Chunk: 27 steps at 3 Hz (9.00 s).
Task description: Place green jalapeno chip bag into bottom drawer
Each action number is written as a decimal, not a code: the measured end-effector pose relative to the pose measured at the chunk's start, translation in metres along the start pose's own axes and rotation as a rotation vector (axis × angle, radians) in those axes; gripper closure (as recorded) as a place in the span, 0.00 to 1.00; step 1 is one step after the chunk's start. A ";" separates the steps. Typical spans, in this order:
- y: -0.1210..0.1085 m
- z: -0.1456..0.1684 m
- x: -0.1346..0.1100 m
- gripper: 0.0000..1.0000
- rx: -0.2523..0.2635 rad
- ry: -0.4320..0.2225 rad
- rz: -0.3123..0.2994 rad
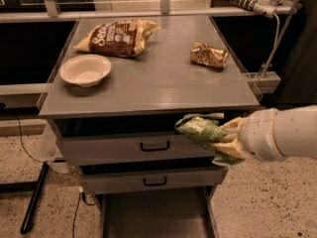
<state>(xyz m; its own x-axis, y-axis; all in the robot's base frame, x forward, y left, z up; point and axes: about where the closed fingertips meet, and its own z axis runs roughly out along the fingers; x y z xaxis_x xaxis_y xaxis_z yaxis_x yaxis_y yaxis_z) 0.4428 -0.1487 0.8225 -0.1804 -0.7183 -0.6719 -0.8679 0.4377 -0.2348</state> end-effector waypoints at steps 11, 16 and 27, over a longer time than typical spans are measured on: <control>0.084 0.220 0.201 1.00 -0.267 -0.279 0.009; 0.076 0.427 0.339 1.00 -0.115 -0.247 -0.120; 0.121 0.532 0.388 0.00 -0.003 -0.197 -0.258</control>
Offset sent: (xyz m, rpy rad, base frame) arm -0.0036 -0.0027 0.0056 0.0290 -0.0331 0.0139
